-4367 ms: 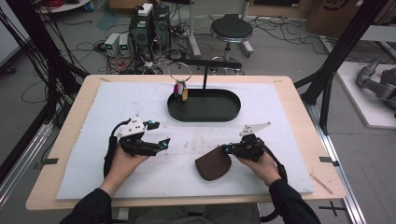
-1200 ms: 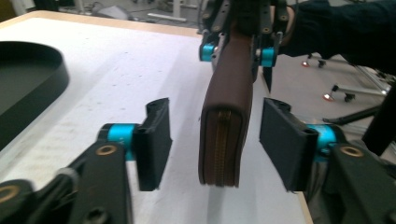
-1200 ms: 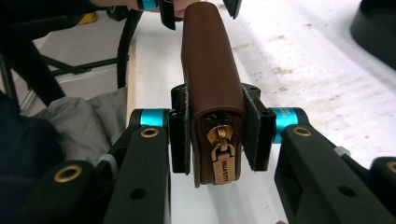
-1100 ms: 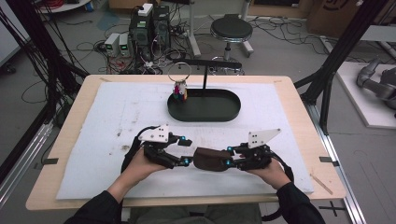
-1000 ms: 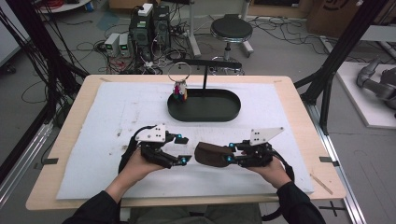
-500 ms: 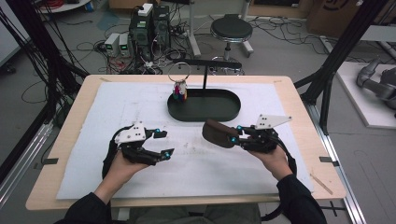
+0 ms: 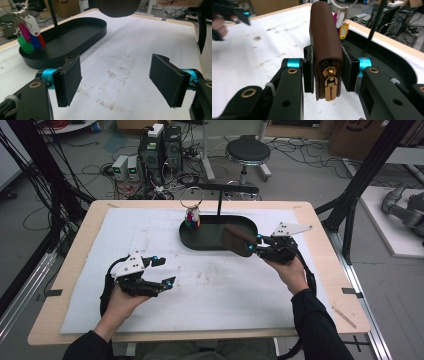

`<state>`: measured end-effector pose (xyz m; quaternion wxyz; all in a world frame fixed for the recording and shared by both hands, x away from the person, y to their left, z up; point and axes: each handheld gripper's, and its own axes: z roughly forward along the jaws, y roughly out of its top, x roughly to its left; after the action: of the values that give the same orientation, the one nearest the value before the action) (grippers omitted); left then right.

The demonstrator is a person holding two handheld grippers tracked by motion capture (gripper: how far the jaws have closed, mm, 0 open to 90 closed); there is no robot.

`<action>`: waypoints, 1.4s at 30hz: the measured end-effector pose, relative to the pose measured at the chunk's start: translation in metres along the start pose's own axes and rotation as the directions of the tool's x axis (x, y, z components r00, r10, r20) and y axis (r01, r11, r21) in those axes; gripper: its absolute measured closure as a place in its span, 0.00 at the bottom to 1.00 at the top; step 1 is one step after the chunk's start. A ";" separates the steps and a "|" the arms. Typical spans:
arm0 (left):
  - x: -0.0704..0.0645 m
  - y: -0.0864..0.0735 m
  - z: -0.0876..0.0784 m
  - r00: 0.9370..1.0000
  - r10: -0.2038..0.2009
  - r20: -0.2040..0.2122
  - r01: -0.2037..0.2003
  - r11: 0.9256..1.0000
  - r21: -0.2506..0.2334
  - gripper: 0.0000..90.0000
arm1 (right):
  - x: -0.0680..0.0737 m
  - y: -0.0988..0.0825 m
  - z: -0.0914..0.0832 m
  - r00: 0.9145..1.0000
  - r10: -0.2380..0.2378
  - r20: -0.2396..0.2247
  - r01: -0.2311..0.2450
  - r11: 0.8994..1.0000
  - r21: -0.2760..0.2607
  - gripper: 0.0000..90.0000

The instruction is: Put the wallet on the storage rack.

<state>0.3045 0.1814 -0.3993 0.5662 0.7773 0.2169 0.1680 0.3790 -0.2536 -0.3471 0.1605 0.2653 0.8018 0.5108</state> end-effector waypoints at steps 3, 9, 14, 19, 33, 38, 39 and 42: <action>0.000 -0.002 -0.002 1.000 0.006 -0.014 -0.006 1.000 0.009 0.28 | -0.005 0.005 0.007 1.000 0.007 0.021 -0.007 1.000 -0.002 0.76; 0.001 -0.004 -0.004 1.000 0.001 -0.025 -0.001 1.000 0.010 0.28 | -0.012 0.015 0.023 0.998 0.002 0.058 -0.003 1.000 0.019 0.76; -0.001 -0.004 -0.004 1.000 0.004 -0.027 -0.004 1.000 0.007 0.28 | -0.018 0.020 0.035 0.996 0.009 0.089 -0.012 0.999 0.031 0.76; -0.002 -0.004 -0.003 1.000 0.004 -0.027 -0.004 1.000 0.003 0.28 | -0.026 0.022 0.046 0.992 0.037 0.121 -0.041 0.999 0.032 0.76; -0.004 -0.003 -0.002 1.000 0.012 -0.018 -0.012 1.000 -0.003 0.28 | -0.027 0.029 0.080 0.986 0.017 0.164 -0.029 0.997 0.073 0.76; -0.004 -0.003 -0.003 1.000 0.010 -0.020 -0.010 1.000 -0.005 0.28 | -0.029 0.028 0.089 0.983 0.028 0.179 -0.042 0.996 0.075 0.76; -0.004 -0.003 -0.003 1.000 0.010 -0.020 -0.010 1.000 -0.007 0.28 | -0.030 0.027 0.093 0.983 0.040 0.181 -0.055 0.996 0.076 0.76; -0.004 -0.003 -0.003 1.000 0.013 -0.018 -0.014 1.000 -0.007 0.28 | -0.032 0.025 0.101 0.981 0.055 0.187 -0.070 0.994 0.078 0.77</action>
<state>0.2986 0.1828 -0.4015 0.5660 0.7750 0.2161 0.1797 0.4643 -0.1897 -0.3676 0.2064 0.3431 0.7957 0.4544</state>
